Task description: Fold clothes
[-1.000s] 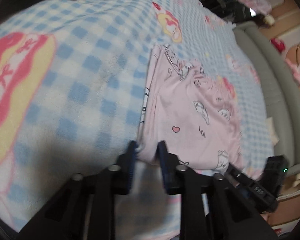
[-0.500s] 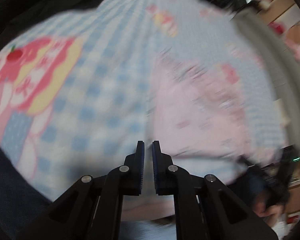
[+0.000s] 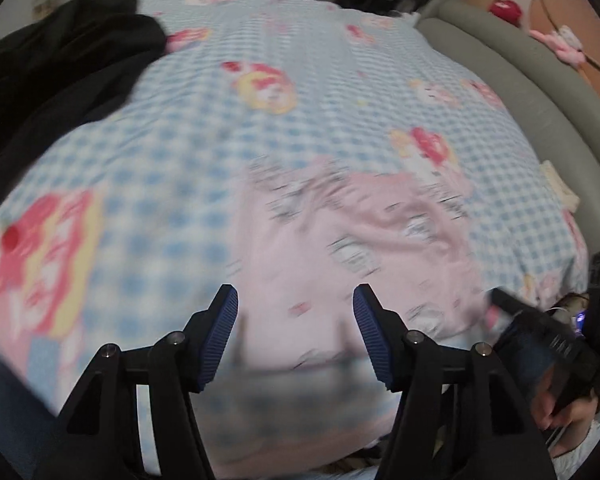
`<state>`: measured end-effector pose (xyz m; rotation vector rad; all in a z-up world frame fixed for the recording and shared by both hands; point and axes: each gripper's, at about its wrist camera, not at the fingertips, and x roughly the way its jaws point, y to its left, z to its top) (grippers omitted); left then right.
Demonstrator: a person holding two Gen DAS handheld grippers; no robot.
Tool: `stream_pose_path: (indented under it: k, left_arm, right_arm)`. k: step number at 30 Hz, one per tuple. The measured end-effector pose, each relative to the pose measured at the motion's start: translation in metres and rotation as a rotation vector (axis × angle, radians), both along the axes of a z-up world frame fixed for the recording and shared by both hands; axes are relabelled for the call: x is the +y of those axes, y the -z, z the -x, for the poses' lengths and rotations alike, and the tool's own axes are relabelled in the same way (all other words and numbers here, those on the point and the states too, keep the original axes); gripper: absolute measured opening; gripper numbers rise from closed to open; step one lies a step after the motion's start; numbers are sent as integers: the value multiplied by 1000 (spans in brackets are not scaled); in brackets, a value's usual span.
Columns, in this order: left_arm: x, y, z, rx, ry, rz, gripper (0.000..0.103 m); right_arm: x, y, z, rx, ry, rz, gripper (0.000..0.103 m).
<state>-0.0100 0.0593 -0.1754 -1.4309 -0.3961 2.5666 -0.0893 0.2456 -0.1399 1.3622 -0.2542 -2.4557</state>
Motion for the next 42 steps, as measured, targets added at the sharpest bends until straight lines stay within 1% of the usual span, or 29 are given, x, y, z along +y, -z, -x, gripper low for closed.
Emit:
stream_pose_path:
  k: [2, 4, 6, 7, 8, 9, 10, 12, 13, 14, 15, 16, 18, 21, 23, 25, 27, 28, 30, 31, 32, 35, 36, 38, 39, 40, 41, 42]
  left_arm:
    - [21, 9, 5, -7, 44, 6, 60]
    - [34, 24, 5, -45, 75, 12, 60]
    - [39, 45, 4, -95, 75, 55, 60]
    - [38, 52, 3, -106, 64, 75, 60]
    - [35, 54, 2, -107, 53, 66, 59]
    - [31, 55, 1, -106, 43, 52, 58]
    - [28, 53, 0, -103, 34, 43, 57]
    - [19, 52, -2, -107, 6, 60, 57]
    - [13, 52, -4, -114, -13, 69, 55]
    - [3, 54, -6, -122, -38, 56, 55]
    - [-8, 58, -8, -138, -77, 63, 56]
    - [-20, 62, -11, -155, -117, 76, 55]
    - [-46, 65, -17, -158, -158, -41, 53]
    - [-57, 55, -24, -112, -184, -97, 52]
    - [-53, 48, -27, -78, -161, -112, 52]
    - [-50, 51, -25, -87, -144, -125, 52]
    - [-52, 60, -24, -126, -157, -78, 51]
    - [-54, 63, -24, -140, -161, -72, 47]
    - [-58, 65, -25, -153, -168, -70, 46]
    - [-59, 64, -26, -150, -173, -69, 46]
    - [-60, 63, -27, -147, -178, -68, 45]
    - [-61, 60, -32, -134, -188, -71, 44]
    - [-58, 58, -33, -123, -178, -79, 44]
    - [-51, 58, -35, -109, -139, -127, 44]
    - [-44, 60, -34, -106, -119, -152, 44]
    - [-37, 63, -33, -109, -104, -162, 44]
    - [-30, 67, -32, -114, -89, -169, 44]
    - [-23, 68, -33, -119, -82, -124, 44]
  right_arm:
    - [-18, 6, 2, -6, -50, -4, 29]
    - [-36, 13, 3, -12, -98, -6, 29]
    - [-44, 32, 2, -58, -122, -25, 35]
    - [-48, 43, 2, -83, -133, -36, 35]
    - [-50, 52, 1, -95, -140, -62, 35]
    - [-49, 55, -1, -88, -145, -75, 35]
    - [-49, 56, -4, -76, -149, -83, 35]
    - [-42, 53, -5, -69, -134, -74, 35]
    - [-39, 52, -5, -67, -125, -68, 35]
    - [-36, 50, -6, -64, -117, -62, 34]
    - [-33, 49, -6, -62, -108, -56, 32]
    - [-29, 48, -7, -59, -99, -50, 30]
    - [-23, 45, -8, -55, -82, -38, 22]
    - [-13, 40, -9, -47, -56, -20, 23]
    - [-6, 37, -10, -43, -39, -8, 25]
    - [0, 35, -11, -38, -22, 5, 27]
    - [4, 35, -11, -39, -3, -12, 28]
    - [6, 35, -11, -39, 6, -22, 28]
    - [9, 35, -11, -41, 25, -42, 18]
    - [11, 36, -11, -42, 35, -52, 16]
    - [13, 36, -11, -42, 44, -61, 14]
    - [18, 37, -11, -45, 72, -91, 14]
    - [20, 37, -11, -45, 82, -101, 15]
    - [23, 37, -11, -47, 100, -121, 25]
    - [25, 36, -11, -43, 101, -99, 26]
    - [27, 37, -10, -50, 92, -44, 26]
    - [27, 40, -9, -61, 83, -13, 26]
    - [24, 44, -9, -68, 68, -30, 27]
